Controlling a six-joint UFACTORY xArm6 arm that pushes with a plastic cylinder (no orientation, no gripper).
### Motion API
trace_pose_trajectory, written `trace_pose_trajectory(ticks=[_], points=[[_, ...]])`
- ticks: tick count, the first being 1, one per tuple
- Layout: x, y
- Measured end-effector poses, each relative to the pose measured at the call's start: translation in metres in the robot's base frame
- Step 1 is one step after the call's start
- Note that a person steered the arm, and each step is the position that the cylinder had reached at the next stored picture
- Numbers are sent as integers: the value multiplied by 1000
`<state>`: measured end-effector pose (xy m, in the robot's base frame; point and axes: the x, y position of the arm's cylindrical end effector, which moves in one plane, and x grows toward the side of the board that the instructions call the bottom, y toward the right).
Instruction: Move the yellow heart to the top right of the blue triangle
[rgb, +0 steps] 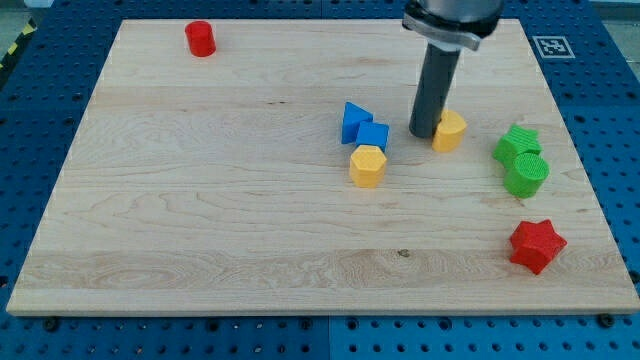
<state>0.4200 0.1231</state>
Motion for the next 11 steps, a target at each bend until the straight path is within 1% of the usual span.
trace_pose_trajectory(ticks=[1, 2, 3, 4, 6, 7, 8, 9, 10, 11], points=[[27, 9], [67, 10], [93, 22], [58, 43], [-82, 38], [-92, 46], [-86, 71], [-100, 33], [-110, -29], [-105, -35]])
